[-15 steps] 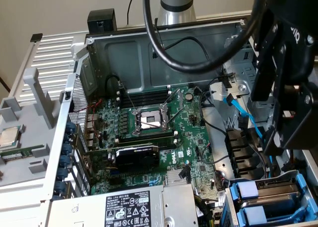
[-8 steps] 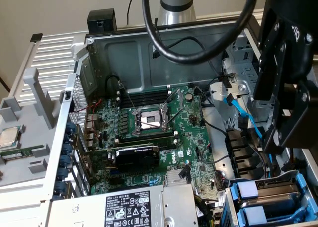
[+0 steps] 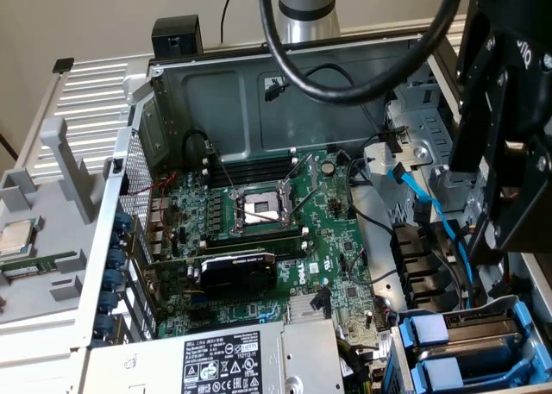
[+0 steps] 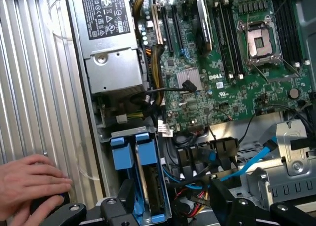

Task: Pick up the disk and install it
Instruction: 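Insert the first disk wire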

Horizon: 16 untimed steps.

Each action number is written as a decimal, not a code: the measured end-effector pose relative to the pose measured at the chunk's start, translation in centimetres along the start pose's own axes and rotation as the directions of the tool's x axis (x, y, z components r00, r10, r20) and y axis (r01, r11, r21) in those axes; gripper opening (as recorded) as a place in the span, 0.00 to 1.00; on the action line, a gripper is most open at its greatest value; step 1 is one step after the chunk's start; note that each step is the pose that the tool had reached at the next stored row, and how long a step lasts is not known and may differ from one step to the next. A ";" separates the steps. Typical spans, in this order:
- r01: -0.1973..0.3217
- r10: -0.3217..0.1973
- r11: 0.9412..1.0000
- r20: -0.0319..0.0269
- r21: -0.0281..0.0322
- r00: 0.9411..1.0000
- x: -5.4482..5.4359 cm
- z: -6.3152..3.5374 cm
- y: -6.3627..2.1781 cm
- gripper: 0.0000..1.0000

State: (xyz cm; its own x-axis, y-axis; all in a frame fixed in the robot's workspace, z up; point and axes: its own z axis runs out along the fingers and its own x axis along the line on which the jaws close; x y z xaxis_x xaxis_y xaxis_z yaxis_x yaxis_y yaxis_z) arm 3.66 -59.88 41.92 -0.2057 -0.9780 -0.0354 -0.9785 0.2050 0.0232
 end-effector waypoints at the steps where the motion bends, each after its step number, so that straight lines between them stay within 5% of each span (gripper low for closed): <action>1: -0.001 0.001 1.000 0.000 0.000 1.000 -0.1 0.00 -0.22 0.71; 16: -0.092 0.092 0.996 0.002 0.005 0.996 -0.7 0.14 -1.16 0.71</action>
State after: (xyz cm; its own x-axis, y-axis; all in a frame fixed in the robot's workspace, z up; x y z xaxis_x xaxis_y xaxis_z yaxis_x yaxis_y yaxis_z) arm 4.94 -59.40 41.78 -0.2948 -0.9549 -0.0347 -0.9555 0.2942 0.0216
